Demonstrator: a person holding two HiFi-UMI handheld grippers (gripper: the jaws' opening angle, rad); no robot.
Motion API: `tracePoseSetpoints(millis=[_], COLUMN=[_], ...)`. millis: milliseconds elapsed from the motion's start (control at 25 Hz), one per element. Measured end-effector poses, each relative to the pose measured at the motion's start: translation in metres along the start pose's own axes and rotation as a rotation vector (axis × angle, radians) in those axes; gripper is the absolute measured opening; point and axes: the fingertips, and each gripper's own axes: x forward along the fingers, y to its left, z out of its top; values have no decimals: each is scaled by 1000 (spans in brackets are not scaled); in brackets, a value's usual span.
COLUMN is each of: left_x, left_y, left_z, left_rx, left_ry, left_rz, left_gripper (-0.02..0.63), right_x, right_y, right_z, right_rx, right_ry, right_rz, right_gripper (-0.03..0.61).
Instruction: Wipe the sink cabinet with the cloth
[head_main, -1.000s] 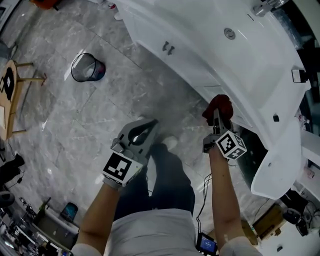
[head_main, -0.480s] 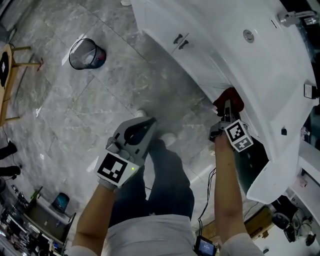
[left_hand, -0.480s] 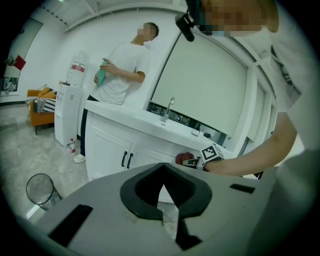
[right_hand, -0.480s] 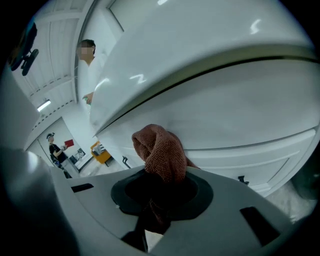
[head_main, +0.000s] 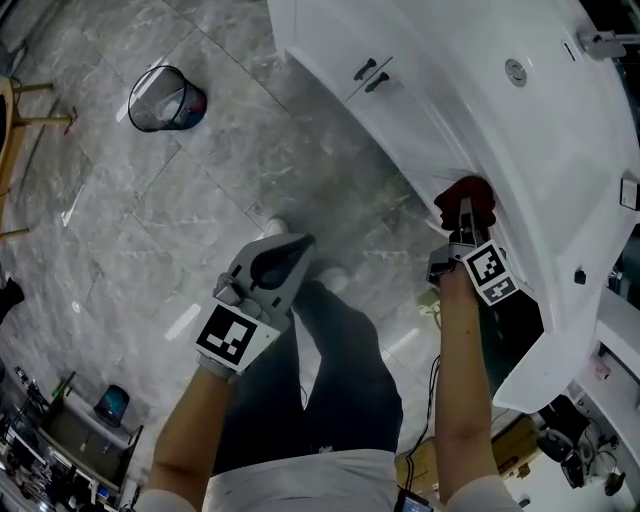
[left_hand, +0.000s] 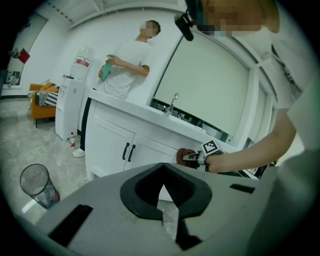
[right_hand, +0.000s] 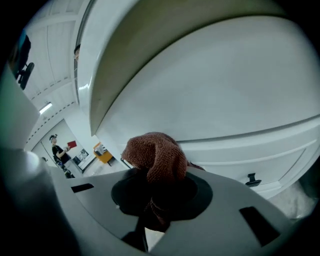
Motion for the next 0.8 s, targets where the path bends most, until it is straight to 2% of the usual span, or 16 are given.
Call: tracePoseSetpoints(millis=[280, 800], left_x=[27, 65], left_y=[13, 42], left_z=[-31, -55], left_rx=[22, 79], left_ry=[2, 22], left_rz=[-35, -60], left_gripper=[11, 11], right_x=[35, 90], right_y=[-15, -65], right_z=[-36, -113], right_rx=[15, 27], right_ry=[12, 47], right_rz=[6, -26], right_gripper=[74, 74])
